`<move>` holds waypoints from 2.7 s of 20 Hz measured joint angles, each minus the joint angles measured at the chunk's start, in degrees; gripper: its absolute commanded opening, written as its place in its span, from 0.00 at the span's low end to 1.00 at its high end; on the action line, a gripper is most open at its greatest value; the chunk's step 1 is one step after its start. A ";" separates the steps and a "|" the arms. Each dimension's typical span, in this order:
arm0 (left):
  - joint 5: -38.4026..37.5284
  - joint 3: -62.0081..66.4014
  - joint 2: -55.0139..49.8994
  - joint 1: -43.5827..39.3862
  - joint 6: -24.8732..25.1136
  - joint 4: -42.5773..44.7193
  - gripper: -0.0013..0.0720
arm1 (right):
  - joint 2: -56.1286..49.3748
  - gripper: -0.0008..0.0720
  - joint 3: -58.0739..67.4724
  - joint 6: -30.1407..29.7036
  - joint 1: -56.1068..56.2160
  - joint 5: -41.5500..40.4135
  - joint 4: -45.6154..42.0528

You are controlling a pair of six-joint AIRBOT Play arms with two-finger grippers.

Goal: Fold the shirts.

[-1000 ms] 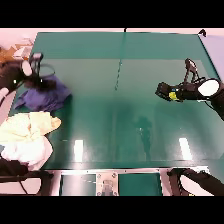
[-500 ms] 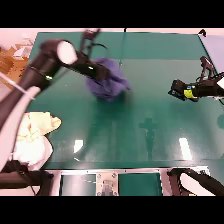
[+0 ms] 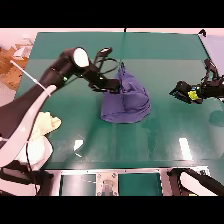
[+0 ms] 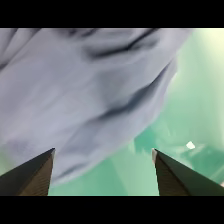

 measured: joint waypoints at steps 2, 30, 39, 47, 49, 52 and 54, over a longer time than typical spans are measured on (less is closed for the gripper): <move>-4.44 -1.64 -0.17 3.34 -0.31 0.02 0.99 | -2.38 0.53 0.00 -1.81 -2.05 0.09 2.19; 14.58 -11.98 -1.46 14.05 3.17 -0.35 0.99 | -16.06 0.04 -4.44 -11.58 -4.44 0.00 11.52; 25.83 -12.26 -11.67 5.68 9.42 -19.15 0.98 | -16.63 0.04 -1.03 -13.22 -14.43 1.99 7.06; 31.21 -11.23 -17.20 1.95 15.32 -29.38 0.04 | -16.72 0.04 -0.76 -13.44 -14.88 0.83 8.11; 29.18 -8.81 -16.46 3.58 16.28 -29.29 0.04 | -16.68 0.03 0.07 -13.46 -14.91 0.96 8.35; 24.11 -4.33 -11.96 7.74 15.50 -25.77 0.04 | -15.74 0.03 4.35 -13.51 -14.97 4.15 9.42; 20.92 -2.23 -6.84 10.69 13.31 -21.88 0.04 | -13.99 0.03 8.96 -13.51 -14.97 6.71 11.30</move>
